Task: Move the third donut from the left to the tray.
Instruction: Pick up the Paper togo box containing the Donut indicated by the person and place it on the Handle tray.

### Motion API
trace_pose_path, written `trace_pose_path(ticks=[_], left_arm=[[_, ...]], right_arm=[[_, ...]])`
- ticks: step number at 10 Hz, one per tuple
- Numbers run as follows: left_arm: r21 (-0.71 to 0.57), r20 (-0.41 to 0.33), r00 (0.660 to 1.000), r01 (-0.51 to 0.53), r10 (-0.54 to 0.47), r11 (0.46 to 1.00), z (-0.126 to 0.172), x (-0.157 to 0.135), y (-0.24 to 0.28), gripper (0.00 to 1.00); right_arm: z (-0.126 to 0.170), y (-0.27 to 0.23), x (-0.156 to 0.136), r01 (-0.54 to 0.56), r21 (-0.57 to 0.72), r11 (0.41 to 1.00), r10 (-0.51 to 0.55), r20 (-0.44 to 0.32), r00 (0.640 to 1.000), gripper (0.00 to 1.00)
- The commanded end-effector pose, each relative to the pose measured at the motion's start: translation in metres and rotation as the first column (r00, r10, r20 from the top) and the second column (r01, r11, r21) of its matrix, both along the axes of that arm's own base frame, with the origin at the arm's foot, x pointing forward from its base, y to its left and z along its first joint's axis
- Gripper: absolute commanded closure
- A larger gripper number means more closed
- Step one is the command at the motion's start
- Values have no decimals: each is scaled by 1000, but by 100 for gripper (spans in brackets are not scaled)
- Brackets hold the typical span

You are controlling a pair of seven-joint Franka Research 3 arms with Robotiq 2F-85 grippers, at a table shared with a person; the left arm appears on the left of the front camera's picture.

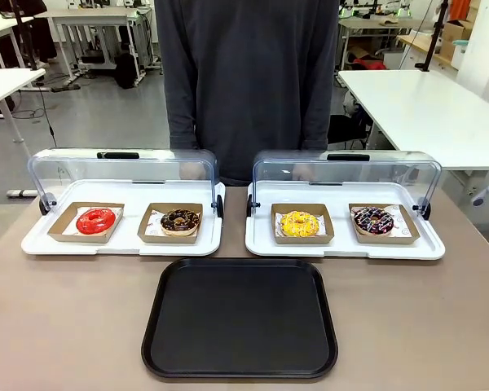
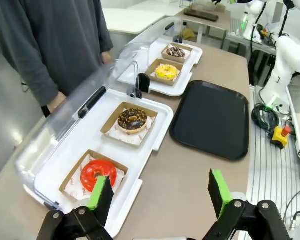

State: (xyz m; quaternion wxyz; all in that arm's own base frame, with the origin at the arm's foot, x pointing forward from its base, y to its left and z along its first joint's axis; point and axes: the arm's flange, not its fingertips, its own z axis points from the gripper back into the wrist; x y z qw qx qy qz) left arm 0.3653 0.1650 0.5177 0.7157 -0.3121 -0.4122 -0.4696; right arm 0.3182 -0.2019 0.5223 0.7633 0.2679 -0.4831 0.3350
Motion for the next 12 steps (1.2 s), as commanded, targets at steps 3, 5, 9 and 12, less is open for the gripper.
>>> trace_pose_path(ticks=[3,5,9,12], left_arm=[[4,5,1000,13,-13,1000,2,1,0,0],[4,5,1000,13,-13,1000,2,1,0,0],[4,5,1000,13,-13,1000,2,1,0,0],[4,5,1000,13,-13,1000,2,1,0,0]], right_arm=[[2,-1,-1,-2,-5,1000,2,19,1000,0],[2,-1,-1,-2,-5,1000,2,19,1000,0],[2,-1,-1,-2,-5,1000,2,19,1000,0],[2,-1,-1,-2,-5,1000,2,19,1000,0]])
